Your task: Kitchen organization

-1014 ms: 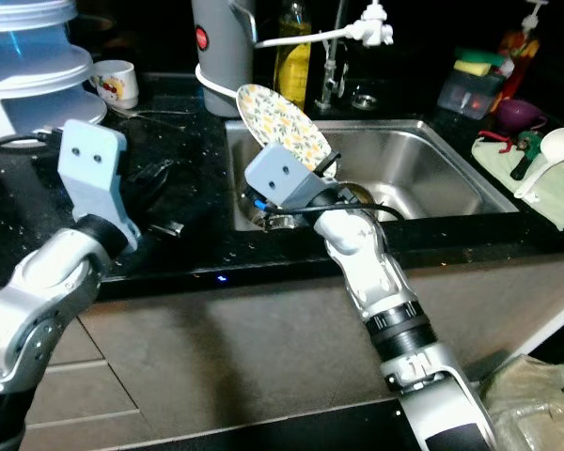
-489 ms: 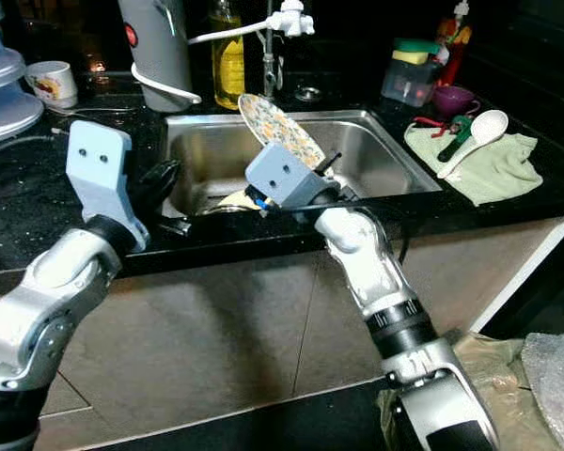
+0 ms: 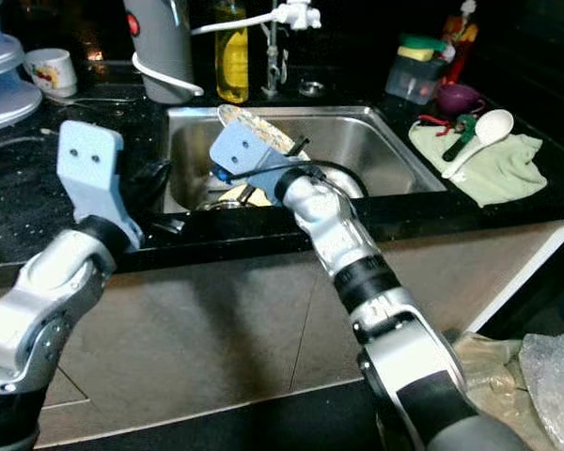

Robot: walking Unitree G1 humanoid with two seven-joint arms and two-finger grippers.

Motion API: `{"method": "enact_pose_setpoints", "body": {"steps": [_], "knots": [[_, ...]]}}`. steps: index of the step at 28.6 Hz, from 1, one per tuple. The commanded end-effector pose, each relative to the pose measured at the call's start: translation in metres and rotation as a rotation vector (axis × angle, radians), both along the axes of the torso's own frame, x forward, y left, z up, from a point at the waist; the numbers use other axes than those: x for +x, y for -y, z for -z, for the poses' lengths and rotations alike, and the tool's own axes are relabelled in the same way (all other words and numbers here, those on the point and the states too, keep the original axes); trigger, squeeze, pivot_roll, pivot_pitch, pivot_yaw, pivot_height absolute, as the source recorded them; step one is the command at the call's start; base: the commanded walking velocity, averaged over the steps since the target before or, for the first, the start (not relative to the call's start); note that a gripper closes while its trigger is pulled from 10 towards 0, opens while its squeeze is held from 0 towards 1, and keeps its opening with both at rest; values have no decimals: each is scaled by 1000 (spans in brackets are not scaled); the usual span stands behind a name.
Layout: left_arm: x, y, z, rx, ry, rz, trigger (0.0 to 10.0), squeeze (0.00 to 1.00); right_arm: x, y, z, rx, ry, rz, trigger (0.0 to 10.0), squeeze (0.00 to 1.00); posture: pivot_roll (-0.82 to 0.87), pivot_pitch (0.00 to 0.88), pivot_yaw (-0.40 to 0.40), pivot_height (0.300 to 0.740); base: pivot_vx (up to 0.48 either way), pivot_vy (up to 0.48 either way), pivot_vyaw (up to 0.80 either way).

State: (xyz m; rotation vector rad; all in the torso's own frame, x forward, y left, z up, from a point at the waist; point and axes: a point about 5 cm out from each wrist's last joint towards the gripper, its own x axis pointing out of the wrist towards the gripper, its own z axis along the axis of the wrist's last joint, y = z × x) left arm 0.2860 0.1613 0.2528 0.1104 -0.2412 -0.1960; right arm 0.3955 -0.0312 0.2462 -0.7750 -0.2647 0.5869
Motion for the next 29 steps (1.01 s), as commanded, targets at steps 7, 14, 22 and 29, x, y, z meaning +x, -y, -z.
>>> {"method": "enact_pose_setpoints", "body": {"steps": [7, 14, 22, 29], "knots": [[-11, 0, -5, 28, 10, -13, 10000, 0, 10, -7, 3, 43, -165, 83, 10000, 0, 125, 2, -163, 740, 0, 0, 0], [-17, -10, -7, 57, -34, -42, 10000, 0, 13, -9, -6, 77, -182, 110, 10000, 0, 131, 52, -156, 740, 0, 0, 0], [-23, -13, 1, 81, -102, -56, 10000, 0, 12, -19, -14, 144, -188, 70, 10000, 12, 142, 74, -152, 740, 0, 0, 0], [-25, -16, 5, 93, -135, -66, 10000, 0, 9, -29, -22, 239, -175, 35, 10000, 1000, 149, 73, -155, 740, 0, 0, 0]]}}
